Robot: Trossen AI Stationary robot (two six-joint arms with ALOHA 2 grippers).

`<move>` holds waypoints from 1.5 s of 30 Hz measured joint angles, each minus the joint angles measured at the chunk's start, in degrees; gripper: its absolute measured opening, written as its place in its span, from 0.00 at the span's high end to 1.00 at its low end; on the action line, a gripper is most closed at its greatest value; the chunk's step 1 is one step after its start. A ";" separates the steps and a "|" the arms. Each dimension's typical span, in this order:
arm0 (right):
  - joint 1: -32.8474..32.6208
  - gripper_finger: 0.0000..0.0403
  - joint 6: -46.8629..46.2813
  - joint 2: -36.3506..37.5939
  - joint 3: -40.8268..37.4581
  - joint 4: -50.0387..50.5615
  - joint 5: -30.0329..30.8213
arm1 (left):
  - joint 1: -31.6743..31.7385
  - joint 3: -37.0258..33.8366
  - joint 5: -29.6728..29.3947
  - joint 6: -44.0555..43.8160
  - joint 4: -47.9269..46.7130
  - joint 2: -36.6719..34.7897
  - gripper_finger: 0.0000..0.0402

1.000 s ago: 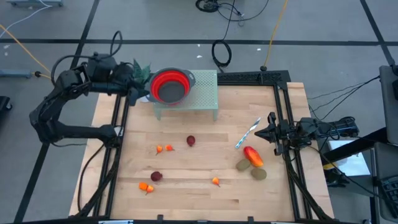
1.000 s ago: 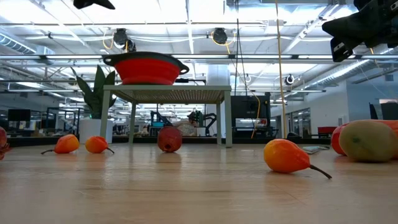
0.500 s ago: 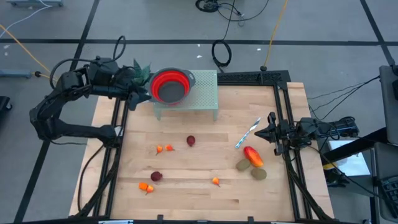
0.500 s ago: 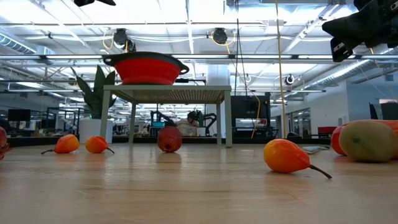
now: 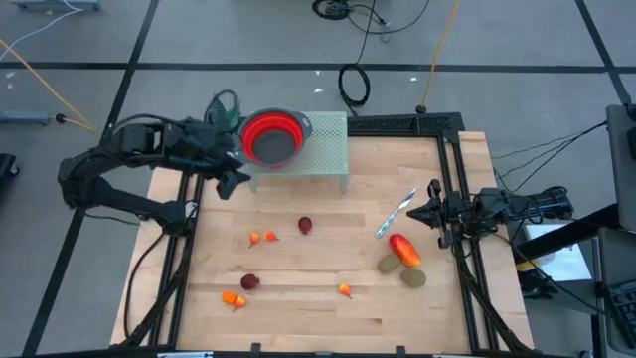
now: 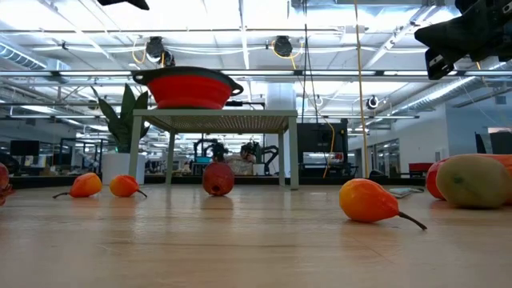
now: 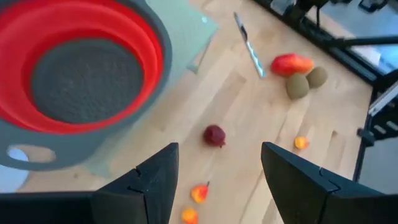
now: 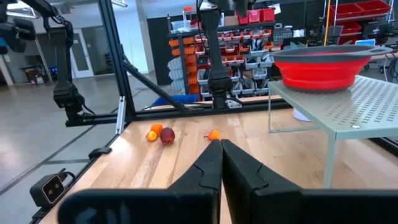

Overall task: Pick & Place Fruit
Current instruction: Put the pomegranate into the red strainer bowl on the shelf

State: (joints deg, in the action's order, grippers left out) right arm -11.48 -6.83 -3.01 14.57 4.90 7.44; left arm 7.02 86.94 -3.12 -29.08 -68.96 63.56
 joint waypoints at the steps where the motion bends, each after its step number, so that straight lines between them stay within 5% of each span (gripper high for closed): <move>1: 0.01 1.00 0.00 0.00 0.00 0.03 0.00 | -1.04 0.00 -0.01 -0.86 -0.09 0.53 0.43; 45: 0.01 1.00 0.02 -0.02 0.00 0.05 0.02 | -32.78 -1.74 2.19 -37.39 -9.02 24.58 0.43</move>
State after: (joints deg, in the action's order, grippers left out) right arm -11.47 -6.81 -3.03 14.57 4.95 7.46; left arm -25.76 85.20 -0.93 -66.47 -77.97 88.14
